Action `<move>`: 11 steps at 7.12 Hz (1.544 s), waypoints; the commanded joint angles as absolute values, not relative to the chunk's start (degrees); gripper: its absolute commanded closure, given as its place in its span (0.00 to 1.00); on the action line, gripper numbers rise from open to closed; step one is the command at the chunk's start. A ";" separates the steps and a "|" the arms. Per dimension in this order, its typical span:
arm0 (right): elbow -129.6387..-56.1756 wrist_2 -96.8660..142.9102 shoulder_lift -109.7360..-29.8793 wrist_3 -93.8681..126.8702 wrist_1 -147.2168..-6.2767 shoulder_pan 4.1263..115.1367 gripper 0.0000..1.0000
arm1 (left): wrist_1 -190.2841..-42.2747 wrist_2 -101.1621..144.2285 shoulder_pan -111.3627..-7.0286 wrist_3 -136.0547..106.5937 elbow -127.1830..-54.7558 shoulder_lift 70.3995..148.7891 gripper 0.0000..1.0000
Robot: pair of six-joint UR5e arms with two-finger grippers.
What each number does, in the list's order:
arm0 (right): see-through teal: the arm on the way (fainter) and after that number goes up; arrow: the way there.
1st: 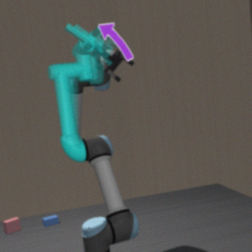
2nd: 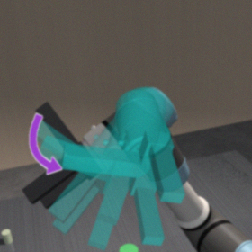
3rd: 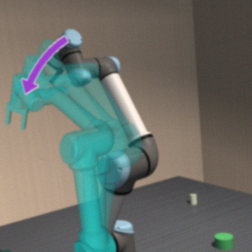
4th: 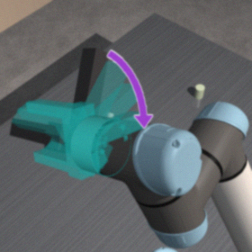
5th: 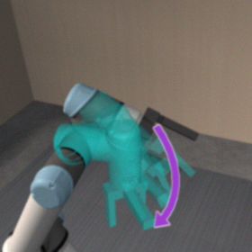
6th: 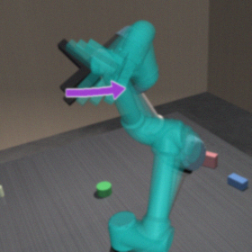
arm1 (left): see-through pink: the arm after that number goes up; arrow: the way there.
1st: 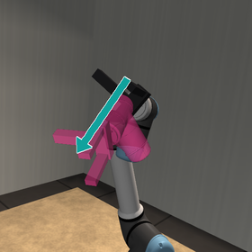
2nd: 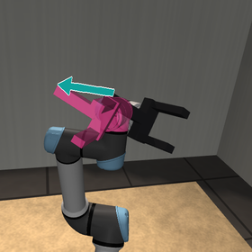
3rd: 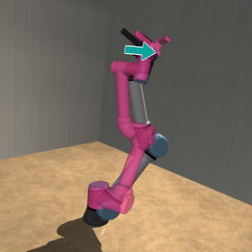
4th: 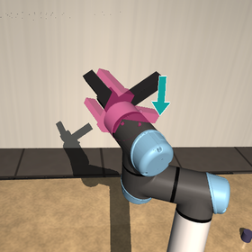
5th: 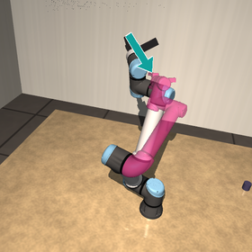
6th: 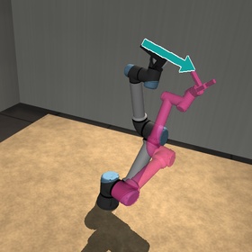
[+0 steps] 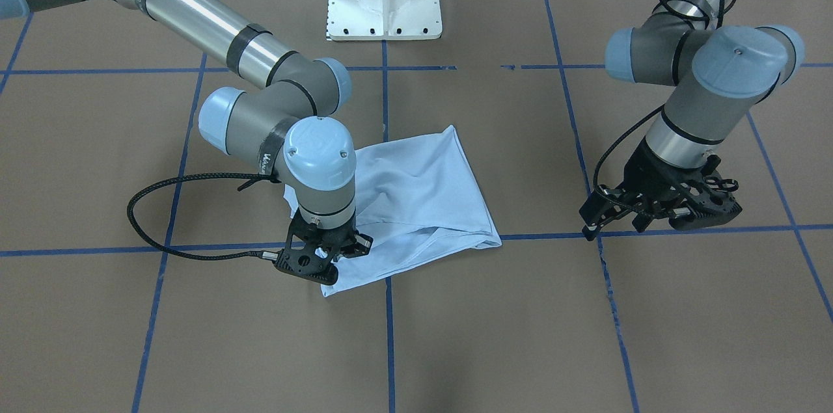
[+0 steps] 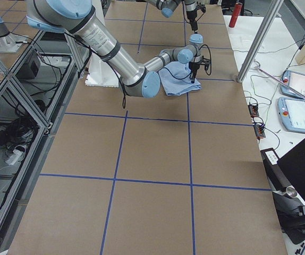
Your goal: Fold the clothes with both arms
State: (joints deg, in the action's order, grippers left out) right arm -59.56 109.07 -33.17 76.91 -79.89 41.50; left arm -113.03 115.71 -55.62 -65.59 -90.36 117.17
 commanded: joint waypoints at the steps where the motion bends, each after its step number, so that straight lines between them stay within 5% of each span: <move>1: -53.28 107.05 -31.38 76.82 -73.33 41.92 0.38 | -113.03 115.75 -55.63 -65.65 -90.44 117.16 0.00; 2: -53.26 106.79 -31.29 76.64 -73.13 42.01 0.00 | -113.03 115.75 -55.55 -65.65 -90.44 117.16 0.00; 7: -57.38 113.00 -31.72 72.09 -73.30 48.49 0.00 | -120.29 115.31 -49.23 -73.79 -88.86 118.39 0.00; 11: -70.20 118.29 -41.74 56.12 -82.32 56.06 0.00 | -121.29 113.13 -45.97 -75.94 -81.87 124.77 0.06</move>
